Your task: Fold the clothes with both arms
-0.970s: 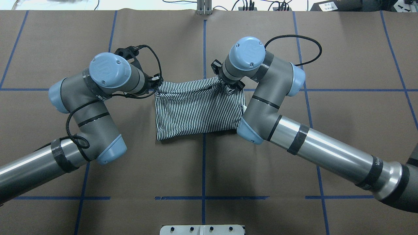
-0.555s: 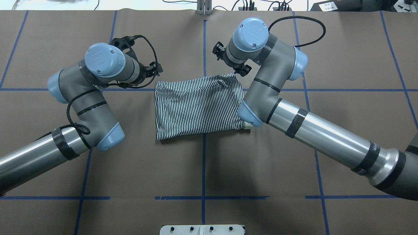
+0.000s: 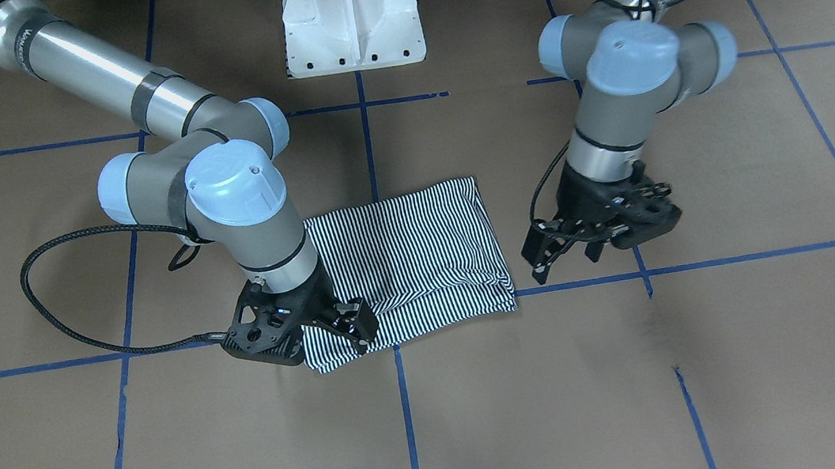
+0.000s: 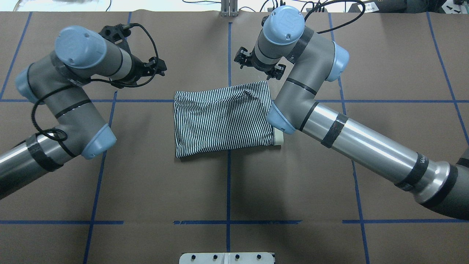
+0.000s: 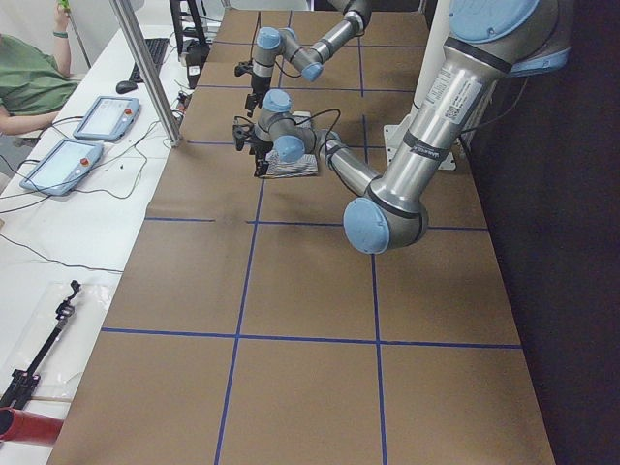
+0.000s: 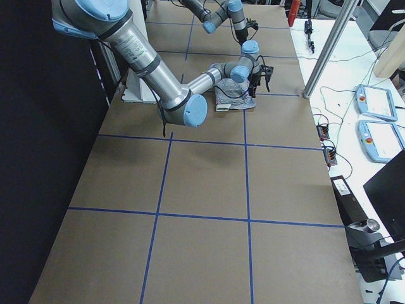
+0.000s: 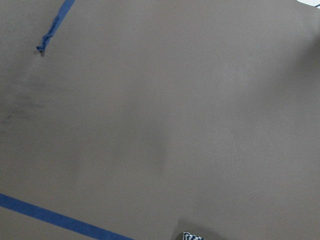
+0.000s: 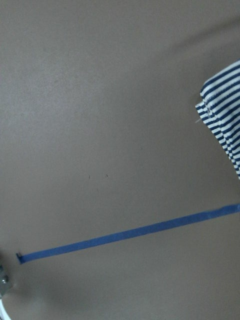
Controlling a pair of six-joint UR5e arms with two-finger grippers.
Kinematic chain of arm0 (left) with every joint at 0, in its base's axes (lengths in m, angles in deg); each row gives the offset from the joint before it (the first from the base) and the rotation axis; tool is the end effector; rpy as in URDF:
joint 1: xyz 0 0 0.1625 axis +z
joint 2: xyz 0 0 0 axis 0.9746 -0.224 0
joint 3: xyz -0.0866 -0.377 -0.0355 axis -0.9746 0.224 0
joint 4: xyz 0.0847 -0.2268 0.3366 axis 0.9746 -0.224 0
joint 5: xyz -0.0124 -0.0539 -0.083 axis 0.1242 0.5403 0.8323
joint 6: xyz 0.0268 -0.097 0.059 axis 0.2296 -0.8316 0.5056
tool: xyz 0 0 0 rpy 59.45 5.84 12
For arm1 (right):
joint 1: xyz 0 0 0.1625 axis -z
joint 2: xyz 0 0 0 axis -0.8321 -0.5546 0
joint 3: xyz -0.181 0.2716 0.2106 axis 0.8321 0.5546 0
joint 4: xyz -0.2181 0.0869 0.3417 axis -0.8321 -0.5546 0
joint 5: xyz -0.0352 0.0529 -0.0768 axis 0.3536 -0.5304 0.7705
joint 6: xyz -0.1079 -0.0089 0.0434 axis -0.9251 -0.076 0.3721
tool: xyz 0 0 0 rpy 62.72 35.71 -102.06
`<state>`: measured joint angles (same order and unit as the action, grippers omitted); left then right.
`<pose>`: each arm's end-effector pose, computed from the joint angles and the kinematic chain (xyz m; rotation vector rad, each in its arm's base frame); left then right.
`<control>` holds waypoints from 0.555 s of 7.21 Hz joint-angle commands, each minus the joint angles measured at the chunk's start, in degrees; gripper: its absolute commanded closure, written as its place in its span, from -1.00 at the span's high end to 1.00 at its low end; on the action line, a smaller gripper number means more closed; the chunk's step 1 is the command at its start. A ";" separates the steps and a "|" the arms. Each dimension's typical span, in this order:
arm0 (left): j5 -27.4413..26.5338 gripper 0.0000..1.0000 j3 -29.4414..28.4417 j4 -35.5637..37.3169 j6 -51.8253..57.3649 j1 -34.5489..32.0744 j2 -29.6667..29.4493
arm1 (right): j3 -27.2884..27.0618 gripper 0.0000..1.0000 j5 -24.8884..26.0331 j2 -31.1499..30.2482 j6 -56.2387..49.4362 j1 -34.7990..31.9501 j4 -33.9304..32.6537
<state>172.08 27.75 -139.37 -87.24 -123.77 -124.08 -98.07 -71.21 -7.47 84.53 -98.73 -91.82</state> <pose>0.3884 -0.5592 0.2843 0.2333 0.9664 -0.4314 -0.5130 -0.6031 0.2144 0.1328 -0.8918 0.3916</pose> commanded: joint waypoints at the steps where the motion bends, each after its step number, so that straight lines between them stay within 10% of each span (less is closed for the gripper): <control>1: 4.88 1.00 6.93 0.81 11.35 -7.74 8.23 | -6.47 1.00 -0.73 -0.83 -19.06 -3.69 -13.48; 4: 10.41 1.00 11.87 10.19 38.90 -23.81 14.66 | -22.27 1.00 -10.64 -20.16 -46.49 -18.61 -20.32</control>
<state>180.14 37.87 -132.97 -60.25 -140.83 -112.07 -112.87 -77.98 -17.57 48.93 -110.94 -110.65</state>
